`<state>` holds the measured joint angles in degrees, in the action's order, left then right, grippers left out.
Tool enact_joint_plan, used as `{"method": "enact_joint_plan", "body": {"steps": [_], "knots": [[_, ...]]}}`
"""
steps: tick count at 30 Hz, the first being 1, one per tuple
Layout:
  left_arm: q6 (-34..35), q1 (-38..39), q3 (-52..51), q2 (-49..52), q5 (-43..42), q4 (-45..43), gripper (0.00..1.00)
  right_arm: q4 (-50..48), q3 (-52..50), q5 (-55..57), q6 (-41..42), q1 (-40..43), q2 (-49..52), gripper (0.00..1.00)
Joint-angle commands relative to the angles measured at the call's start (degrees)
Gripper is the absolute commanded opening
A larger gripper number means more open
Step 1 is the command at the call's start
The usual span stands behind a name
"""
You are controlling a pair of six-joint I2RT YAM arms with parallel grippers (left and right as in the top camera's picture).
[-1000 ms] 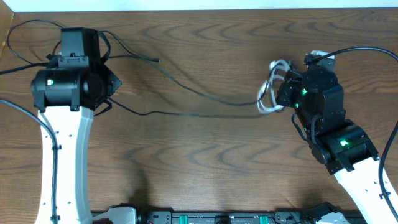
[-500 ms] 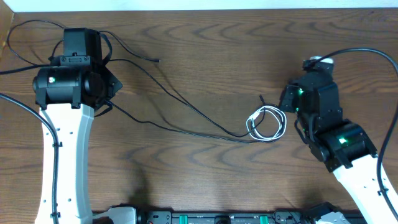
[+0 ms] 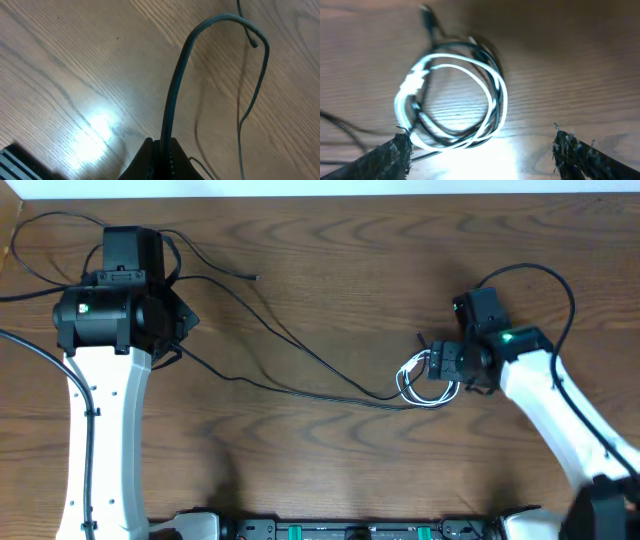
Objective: Untangle cables
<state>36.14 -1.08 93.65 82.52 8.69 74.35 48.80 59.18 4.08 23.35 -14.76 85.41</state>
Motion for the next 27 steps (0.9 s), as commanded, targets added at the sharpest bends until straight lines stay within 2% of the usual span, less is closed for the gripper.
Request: {"method": "enact_joint_plan", "body": {"steps": [1, 4, 12, 14, 22, 27], "knots": [[-0.3, -0.2, -0.1, 0.0, -0.1, 0.2, 0.08, -0.6, 0.7, -4.5, -3.7, 3.7, 6.1, 0.86], [-0.3, -0.2, -0.1, 0.0, -0.2, 0.0, 0.08, -3.1, 0.7, -4.5, -3.7, 4.5, 9.6, 0.63], [-0.3, -0.2, -0.1, 0.0, -0.2, 0.0, 0.07, -9.5, 0.7, -4.4, -5.7, 4.3, 13.1, 0.38], [-0.3, -0.2, -0.1, 0.0, -0.2, 0.0, 0.08, -10.4, 0.7, -4.2, -6.4, 4.3, 13.2, 0.35], [-0.3, -0.2, -0.1, 0.0, -0.2, 0.0, 0.07, -10.5, -1.1, 2.9, -6.5, 4.3, 13.6, 0.36], [-0.3, -0.2, -0.1, 0.0, -0.2, 0.0, 0.08, -12.3, -2.4, 2.8, -6.4, 4.3, 15.3, 0.29]]}}
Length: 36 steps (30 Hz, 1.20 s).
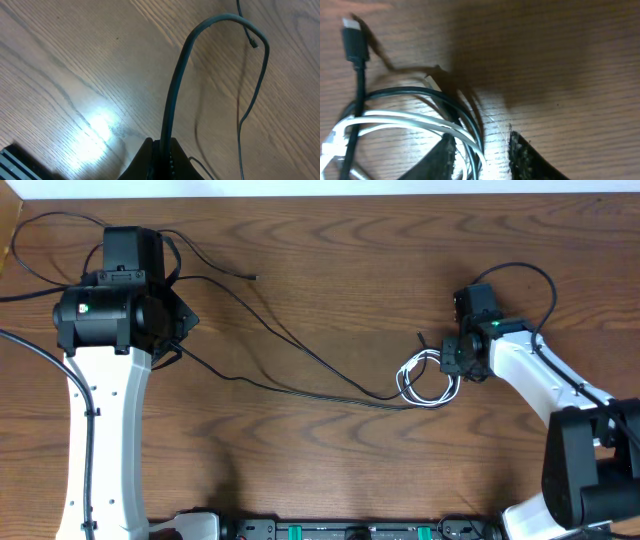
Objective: Untangle cables
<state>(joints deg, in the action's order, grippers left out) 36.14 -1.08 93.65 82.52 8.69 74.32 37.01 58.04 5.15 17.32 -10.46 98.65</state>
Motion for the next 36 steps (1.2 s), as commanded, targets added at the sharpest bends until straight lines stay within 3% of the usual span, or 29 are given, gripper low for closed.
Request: {"method": "enact_joint_plan", "body": {"steps": [1, 11, 17, 27, 36], "knots": [[-0.3, -0.2, -0.1, 0.0, -0.2, 0.0, 0.07, -0.7, -1.2, 1.6, -0.4, 0.0, 2.4, 0.26], [-0.3, -0.2, -0.1, 0.0, -0.2, 0.0, 0.07, -2.9, -1.1, 1.6, -0.4, 0.0, 2.5, 0.01], [-0.3, -0.2, -0.1, 0.1, -0.2, 0.0, 0.07, 0.7, 3.1, 1.4, -0.4, -0.1, 1.3, 0.01], [-0.3, -0.2, -0.1, 0.2, -0.2, 0.0, 0.07, 12.7, 21.7, 1.4, -0.5, -0.1, -9.2, 0.01], [-0.1, -0.2, -0.1, 0.2, -0.5, 0.0, 0.07, 9.6, 33.6, 1.3, -0.4, -0.1, -23.1, 0.01]]}}
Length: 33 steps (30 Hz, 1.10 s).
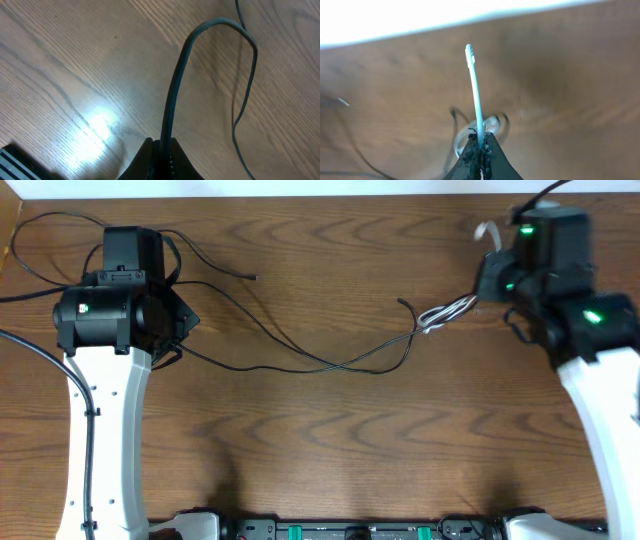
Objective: Untangle cables
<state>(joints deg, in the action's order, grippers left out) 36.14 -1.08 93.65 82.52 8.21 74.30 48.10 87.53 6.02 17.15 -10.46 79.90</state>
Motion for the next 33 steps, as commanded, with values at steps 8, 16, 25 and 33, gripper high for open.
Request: {"method": "enact_joint_plan", "body": {"steps": [8, 16, 25, 33], "knots": [[-0.1, -0.2, -0.1, 0.2, -0.1, 0.0, 0.07, -8.8, 12.5, 0.5, -0.2, -0.1, -11.1, 0.01], [-0.1, -0.2, -0.1, 0.2, 0.5, 0.0, 0.07, -9.5, 17.9, 11.9, -1.7, 0.0, -11.3, 0.01], [4.2, -0.2, -0.1, 0.2, 8.4, 0.7, 0.08, -0.8, 17.8, 40.3, -8.0, 0.0, -6.6, 0.01], [5.1, -0.2, -0.1, 0.2, 10.3, 1.2, 0.08, 6.2, 17.8, 27.1, -7.3, 0.0, -1.1, 0.01]]}}
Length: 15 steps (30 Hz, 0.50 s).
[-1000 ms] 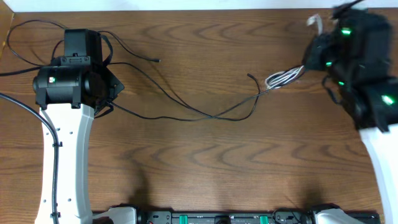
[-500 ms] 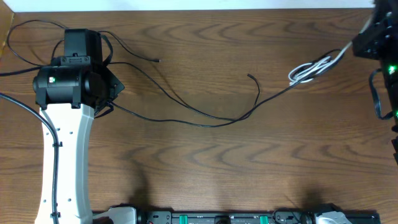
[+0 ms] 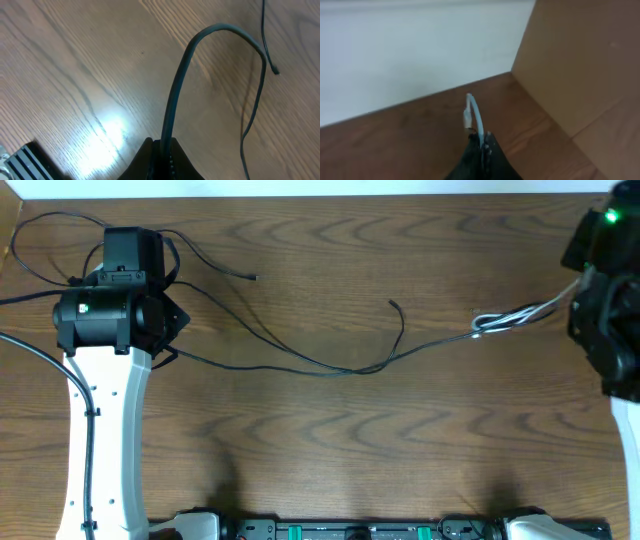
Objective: Untangle cables
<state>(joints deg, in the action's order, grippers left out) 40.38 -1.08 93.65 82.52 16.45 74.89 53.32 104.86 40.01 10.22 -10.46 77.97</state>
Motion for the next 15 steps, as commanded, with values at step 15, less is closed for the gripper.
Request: {"method": "enact_joint_plan", "body": {"steps": [15], "knots": [[-0.2, -0.2, -0.1, 0.2, -11.6, 1.3, 0.50, 6.9, 0.4, -33.2, 3.0, 0.0, 3.8, 0.01]]}}
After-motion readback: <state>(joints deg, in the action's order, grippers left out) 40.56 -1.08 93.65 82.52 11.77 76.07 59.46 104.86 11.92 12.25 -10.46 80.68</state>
